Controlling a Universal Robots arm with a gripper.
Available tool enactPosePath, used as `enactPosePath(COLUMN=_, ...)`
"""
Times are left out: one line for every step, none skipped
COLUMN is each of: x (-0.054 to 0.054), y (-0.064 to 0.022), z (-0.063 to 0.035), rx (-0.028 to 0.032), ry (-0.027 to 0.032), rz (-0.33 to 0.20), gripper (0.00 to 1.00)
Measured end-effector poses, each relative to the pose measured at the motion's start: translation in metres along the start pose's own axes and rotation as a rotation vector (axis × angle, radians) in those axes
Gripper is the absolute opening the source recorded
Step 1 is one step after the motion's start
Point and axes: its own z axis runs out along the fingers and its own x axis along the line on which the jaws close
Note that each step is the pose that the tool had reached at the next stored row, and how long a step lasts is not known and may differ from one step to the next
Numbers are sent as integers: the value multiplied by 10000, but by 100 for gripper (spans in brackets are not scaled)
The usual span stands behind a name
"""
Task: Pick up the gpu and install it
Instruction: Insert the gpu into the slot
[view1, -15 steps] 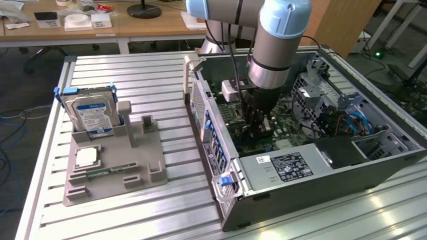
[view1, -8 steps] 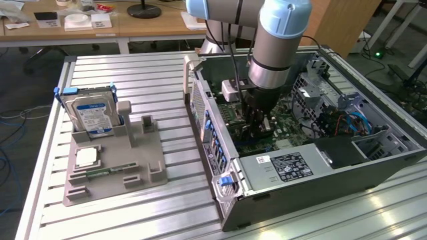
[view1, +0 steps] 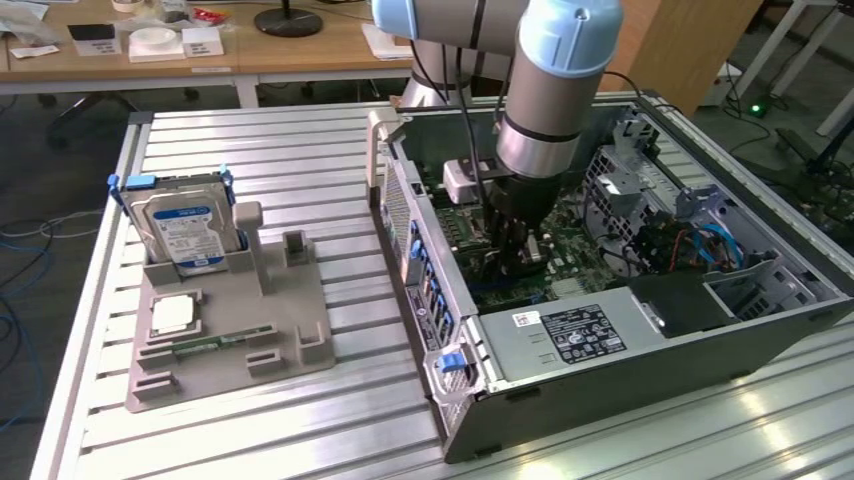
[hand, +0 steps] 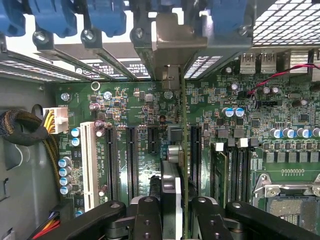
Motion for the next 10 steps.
enactPosePath(x=0, y=0, z=3, rx=0, ry=0, rz=0, gripper=28)
enactPosePath(x=0, y=0, z=6, rx=0, ry=1, rz=0, gripper=28)
enactPosePath(x=0, y=0, z=8, rx=0, ry=1, rz=0, gripper=28)
enactPosePath(x=0, y=0, z=11, rx=0, ry=0, rz=0, gripper=28)
enactPosePath(x=0, y=0, z=13, rx=-1, ry=1, rz=-1, gripper=28)
enactPosePath(x=0, y=0, z=15, rx=0, ry=1, rz=-1, gripper=28)
enactPosePath(x=0, y=0, z=18, rx=0, ry=0, rz=-1, gripper=28)
enactPosePath(x=0, y=0, z=20, rx=0, ry=0, rz=-1, gripper=28)
enactPosePath(x=0, y=0, z=22, rx=0, ry=0, rz=0, gripper=28)
enactPosePath(x=0, y=0, z=24, rx=0, ry=1, rz=-1, gripper=28)
